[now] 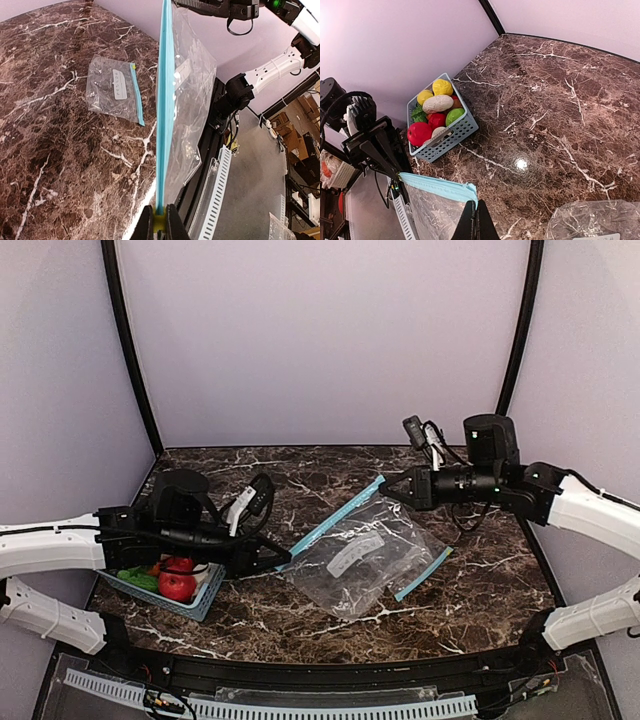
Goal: Place the food in the zip-top bag and seal the zipper
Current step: Unzip the zipper of the food storage bag.
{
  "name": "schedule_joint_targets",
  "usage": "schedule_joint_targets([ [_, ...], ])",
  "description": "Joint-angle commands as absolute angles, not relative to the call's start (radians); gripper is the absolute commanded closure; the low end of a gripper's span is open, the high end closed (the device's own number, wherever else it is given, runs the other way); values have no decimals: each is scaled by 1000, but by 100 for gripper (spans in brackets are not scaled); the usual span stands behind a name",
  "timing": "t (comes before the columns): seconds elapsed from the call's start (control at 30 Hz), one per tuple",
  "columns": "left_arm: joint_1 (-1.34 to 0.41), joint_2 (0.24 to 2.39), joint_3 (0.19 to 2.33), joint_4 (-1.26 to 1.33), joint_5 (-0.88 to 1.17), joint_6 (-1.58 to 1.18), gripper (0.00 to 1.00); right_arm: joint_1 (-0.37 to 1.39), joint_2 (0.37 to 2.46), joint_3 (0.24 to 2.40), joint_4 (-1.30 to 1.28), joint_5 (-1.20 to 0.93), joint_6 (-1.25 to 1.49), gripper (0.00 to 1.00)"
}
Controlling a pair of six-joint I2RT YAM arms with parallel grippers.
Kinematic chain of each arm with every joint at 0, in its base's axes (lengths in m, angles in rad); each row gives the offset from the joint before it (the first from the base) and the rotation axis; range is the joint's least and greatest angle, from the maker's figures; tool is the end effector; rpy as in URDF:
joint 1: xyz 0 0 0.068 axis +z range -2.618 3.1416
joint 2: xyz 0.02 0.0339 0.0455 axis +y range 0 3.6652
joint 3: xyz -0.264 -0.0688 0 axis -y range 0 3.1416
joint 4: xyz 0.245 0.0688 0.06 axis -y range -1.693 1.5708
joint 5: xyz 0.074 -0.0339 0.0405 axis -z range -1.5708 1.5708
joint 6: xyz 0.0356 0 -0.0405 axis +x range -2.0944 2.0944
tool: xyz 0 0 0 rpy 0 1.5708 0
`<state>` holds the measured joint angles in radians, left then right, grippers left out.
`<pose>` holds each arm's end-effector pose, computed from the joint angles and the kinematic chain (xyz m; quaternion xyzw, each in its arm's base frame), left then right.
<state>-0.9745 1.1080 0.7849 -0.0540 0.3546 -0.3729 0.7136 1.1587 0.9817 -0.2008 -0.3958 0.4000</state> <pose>0.1320 -0.2166 0.2893 0.3359 0.7482 -0.4592 0.3413 0.1916 0.1840 0.3319 -0.2358 0.7840 0.4292 0.3816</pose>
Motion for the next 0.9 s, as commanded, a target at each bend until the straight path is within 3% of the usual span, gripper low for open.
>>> schedule_joint_targets([
  [0.0, -976, 1102, 795, -244, 333, -349, 99, 685, 1174, 1026, -181, -337, 366, 100],
  [0.37, -976, 1138, 801, -226, 250, -368, 99, 686, 1252, 1066, -144, -386, 349, 100],
  [0.63, -977, 1151, 884, -263, -87, -360, 99, 687, 1273, 1130, -158, -413, 377, 34],
  [0.73, -976, 1163, 963, -302, -176, -314, 99, 687, 1284, 1173, -198, -421, 420, 23],
  [0.87, -977, 1217, 1029, -350, -269, -226, 99, 692, 1304, 1201, -229, -430, 516, 19],
])
